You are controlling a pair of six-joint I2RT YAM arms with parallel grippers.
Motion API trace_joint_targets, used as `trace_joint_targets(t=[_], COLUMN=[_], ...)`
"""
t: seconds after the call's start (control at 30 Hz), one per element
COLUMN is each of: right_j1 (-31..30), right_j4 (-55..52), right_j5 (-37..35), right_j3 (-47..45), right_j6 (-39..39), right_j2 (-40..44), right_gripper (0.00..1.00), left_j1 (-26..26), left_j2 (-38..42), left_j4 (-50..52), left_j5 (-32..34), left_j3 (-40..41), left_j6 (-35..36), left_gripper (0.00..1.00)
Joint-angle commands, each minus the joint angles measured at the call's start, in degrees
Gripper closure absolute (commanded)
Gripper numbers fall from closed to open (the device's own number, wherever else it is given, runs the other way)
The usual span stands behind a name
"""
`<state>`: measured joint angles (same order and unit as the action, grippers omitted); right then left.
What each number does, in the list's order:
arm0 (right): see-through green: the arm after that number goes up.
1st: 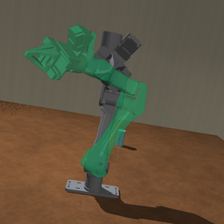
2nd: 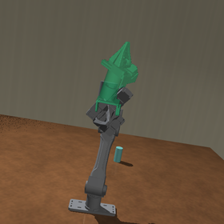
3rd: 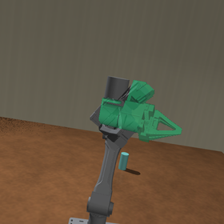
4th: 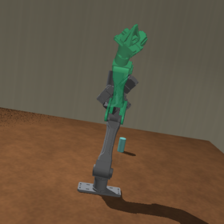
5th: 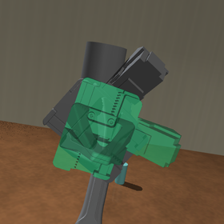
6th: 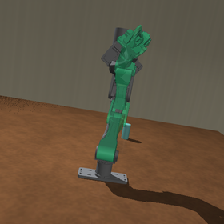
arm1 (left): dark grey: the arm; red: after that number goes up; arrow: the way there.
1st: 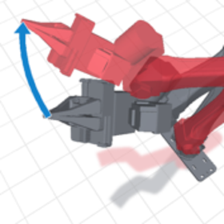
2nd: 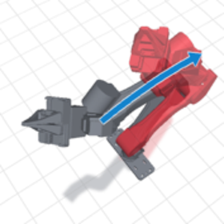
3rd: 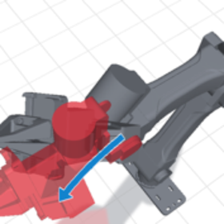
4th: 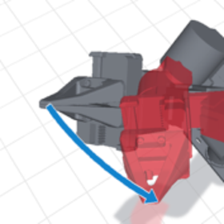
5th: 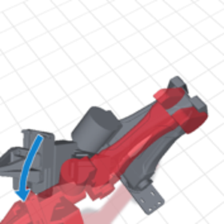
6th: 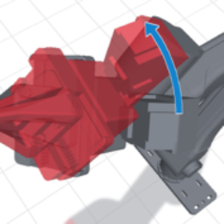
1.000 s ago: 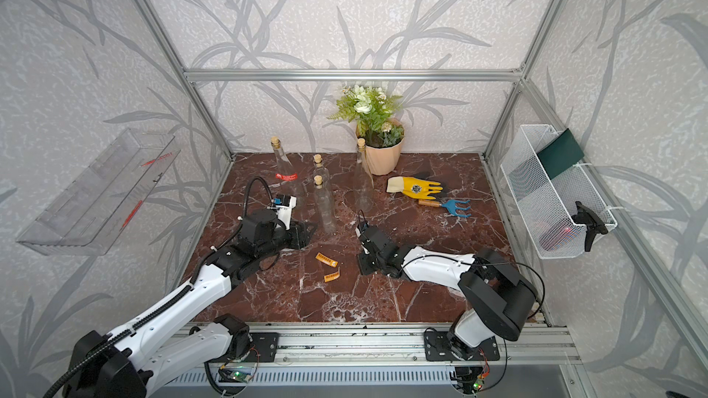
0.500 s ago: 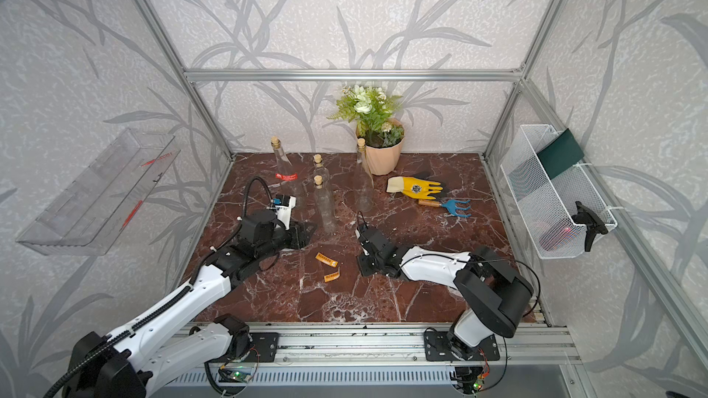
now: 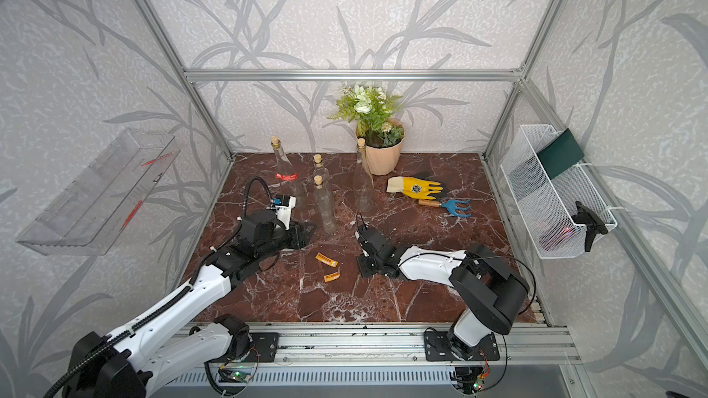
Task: Remove the label from the bottle
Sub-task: Place the label at the center of the board.
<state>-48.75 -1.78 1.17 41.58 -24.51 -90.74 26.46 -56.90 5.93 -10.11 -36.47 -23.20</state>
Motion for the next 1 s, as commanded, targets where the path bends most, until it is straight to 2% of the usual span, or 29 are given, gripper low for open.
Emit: trace_joint_targets(t=[0.0,0.43,0.67,0.97], right_j1=[-0.4,-0.6,-0.8,-0.9], right_j4=[-0.4,-0.3,-0.2,0.3], right_j5=[0.4,0.9,0.9,1.1], right_j3=[1.7,2.6,3.0,3.6], right_j6=[-0.6,-0.6,-0.8,-0.8], right_j2=[-1.0,-2.1,-2.6,-3.6], right_gripper=[0.81,0.80,0.73,0.72], left_j1=[-0.1,-0.1,0.0,0.1], left_j2=[0.7,0.7,0.8,0.9], left_j4=[-0.2,-0.3,-0.3,-0.1], left_j5=[0.5,0.4,0.4,0.4], left_j3=[0.9,1.0,1.0,1.0], left_j6=[-0.9,-1.1,-1.1,-1.1], left_gripper=[0.40,0.40,0.40,0.40])
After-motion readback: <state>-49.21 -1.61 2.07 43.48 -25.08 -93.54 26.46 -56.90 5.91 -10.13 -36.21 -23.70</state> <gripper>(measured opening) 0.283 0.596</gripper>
